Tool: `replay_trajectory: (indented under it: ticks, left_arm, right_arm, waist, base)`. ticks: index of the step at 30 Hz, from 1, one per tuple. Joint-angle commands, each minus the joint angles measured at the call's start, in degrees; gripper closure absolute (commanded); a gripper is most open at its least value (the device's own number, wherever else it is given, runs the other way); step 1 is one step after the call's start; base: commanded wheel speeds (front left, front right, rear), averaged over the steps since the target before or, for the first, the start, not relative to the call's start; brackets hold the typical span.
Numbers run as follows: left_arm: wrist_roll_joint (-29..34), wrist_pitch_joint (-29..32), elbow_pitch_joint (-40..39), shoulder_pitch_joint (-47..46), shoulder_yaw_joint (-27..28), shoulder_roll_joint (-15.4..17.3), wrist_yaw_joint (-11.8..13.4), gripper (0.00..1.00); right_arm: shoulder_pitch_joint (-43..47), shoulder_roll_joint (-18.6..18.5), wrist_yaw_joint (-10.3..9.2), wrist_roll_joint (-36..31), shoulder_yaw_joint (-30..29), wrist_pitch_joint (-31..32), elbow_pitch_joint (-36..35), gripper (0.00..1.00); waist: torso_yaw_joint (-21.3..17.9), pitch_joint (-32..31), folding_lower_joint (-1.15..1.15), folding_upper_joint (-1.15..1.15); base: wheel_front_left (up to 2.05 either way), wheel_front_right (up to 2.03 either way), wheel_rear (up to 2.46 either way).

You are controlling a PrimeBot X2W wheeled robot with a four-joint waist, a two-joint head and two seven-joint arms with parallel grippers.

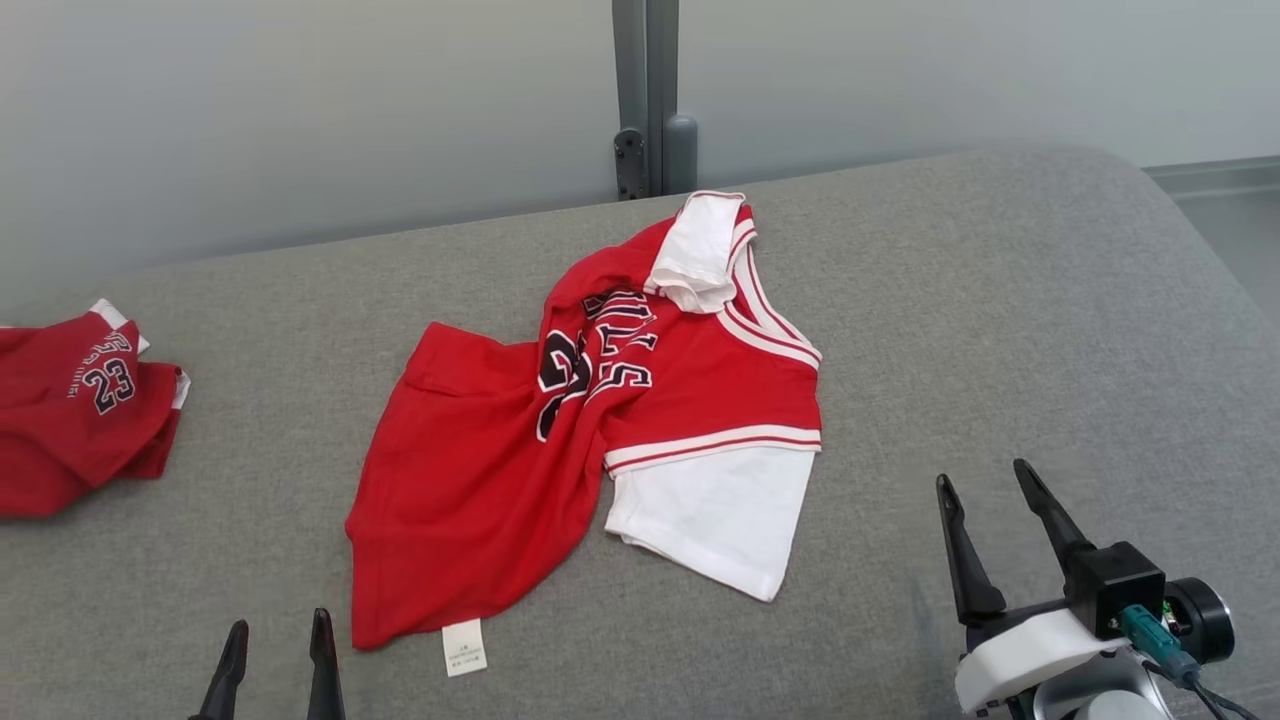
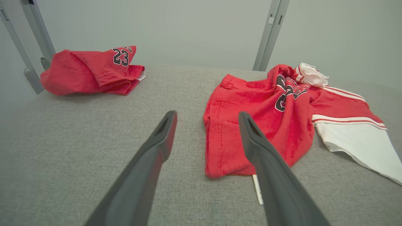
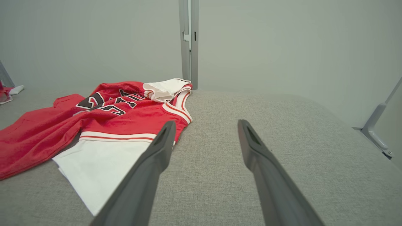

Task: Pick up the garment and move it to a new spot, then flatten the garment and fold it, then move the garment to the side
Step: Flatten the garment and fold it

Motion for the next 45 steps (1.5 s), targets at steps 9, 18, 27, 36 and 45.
replay_trajectory:
  ticks: [9,18,27,36,45]
  left_arm:
    - [3.71,-0.02,1.3,-0.45,4.22,-2.2,-3.48,0.0]
    - [0.96,10.09,6.19,-2.49,-2.02,1.18,-4.78,0.0]
    - [-3.3,23.92,3.54,-5.88,-4.94,4.77,-4.87,0.0]
    - [-4.17,23.92,2.34,-7.85,-5.09,5.69,-4.59,0.0]
    - [-3.95,22.03,6.45,-13.52,-7.24,6.16,-4.76,0.0]
  right_arm:
    - [-1.28,0.61,-0.02,1.51,2.28,-0.17,1.24,0.0]
    - [-7.99,0.56,-0.01,10.82,11.24,14.3,9.01,0.0]
    - [-12.52,0.6,-0.01,14.87,15.36,29.45,10.28,0.0]
    - [-11.69,0.61,-0.01,15.97,16.16,30.85,9.41,0.0]
    - [-13.72,0.61,-0.01,16.95,17.0,31.54,9.52,0.0]
  waist:
    - [0.19,-1.17,0.0,0.0]
    - [-0.18,1.52,0.0,0.0]
    - [0.99,7.73,0.0,0.0]
    - [1.77,10.08,0.0,0.0]
    - [2.1,12.83,0.0,0.0]
  base:
    - [0.0,0.0,0.0]
    - [0.0,0.0,0.0]
    - [0.0,0.0,0.0]
    - [0.0,0.0,0.0]
    - [0.0,0.0,0.0]
